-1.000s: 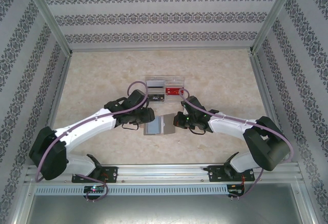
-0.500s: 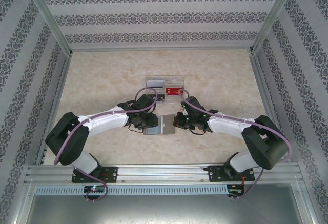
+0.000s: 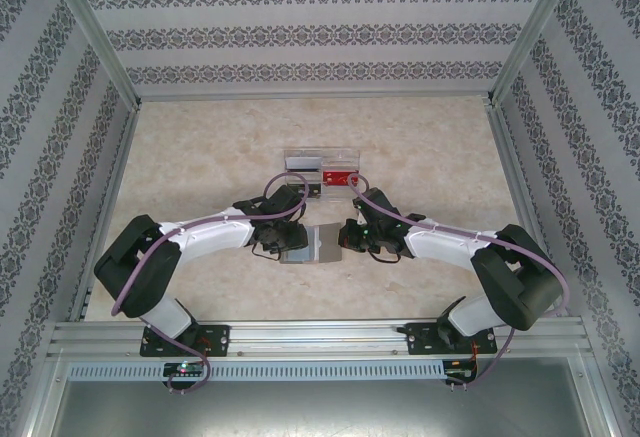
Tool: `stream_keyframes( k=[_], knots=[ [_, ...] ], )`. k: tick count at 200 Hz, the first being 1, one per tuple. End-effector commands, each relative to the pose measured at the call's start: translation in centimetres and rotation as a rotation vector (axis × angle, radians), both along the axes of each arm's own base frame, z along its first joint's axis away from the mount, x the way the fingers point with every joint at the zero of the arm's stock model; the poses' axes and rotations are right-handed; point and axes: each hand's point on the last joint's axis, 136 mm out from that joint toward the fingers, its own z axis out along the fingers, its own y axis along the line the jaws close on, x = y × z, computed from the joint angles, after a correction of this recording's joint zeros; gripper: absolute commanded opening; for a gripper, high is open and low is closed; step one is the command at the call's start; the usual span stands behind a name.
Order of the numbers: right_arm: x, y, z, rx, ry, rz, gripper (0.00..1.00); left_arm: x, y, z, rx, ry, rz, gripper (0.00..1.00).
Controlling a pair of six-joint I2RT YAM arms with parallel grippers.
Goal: Take the credit cards out of the card holder
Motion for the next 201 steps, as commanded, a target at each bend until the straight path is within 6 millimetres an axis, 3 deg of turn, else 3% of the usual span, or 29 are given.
stream_keyframes(
  k=[1,37,96,148,172,201],
  knots=[
    [0.3,0.3,0.0,-0.001,-0.006,-0.004,0.0,-0.4,0.1,-0.7,0.023,0.012,0.006,0.44],
    [0.4,0.4,0.0,0.002,-0.008,-0.002,0.0,-0.6,-0.2,-0.8,0.012,0.017,-0.008,0.44],
    [0.4,0.5,-0.1,0.004,-0.004,-0.003,0.0,-0.3,-4.1,0.8,-0.17,-0.022,-0.082,0.44],
    [0.4,0.5,0.0,0.004,-0.004,0.0,0.0,-0.4,-5.5,1.3,-0.209,-0.025,-0.117,0.44],
    [0.4,0.5,0.0,0.003,-0.006,0.001,0.0,-0.1,-4.5,1.7,-0.161,-0.052,-0.093,0.44],
    [0.4,0.5,0.1,0.004,-0.007,0.002,0.0,0.4,-0.9,2.6,-0.016,-0.109,-0.025,0.45]
  ],
)
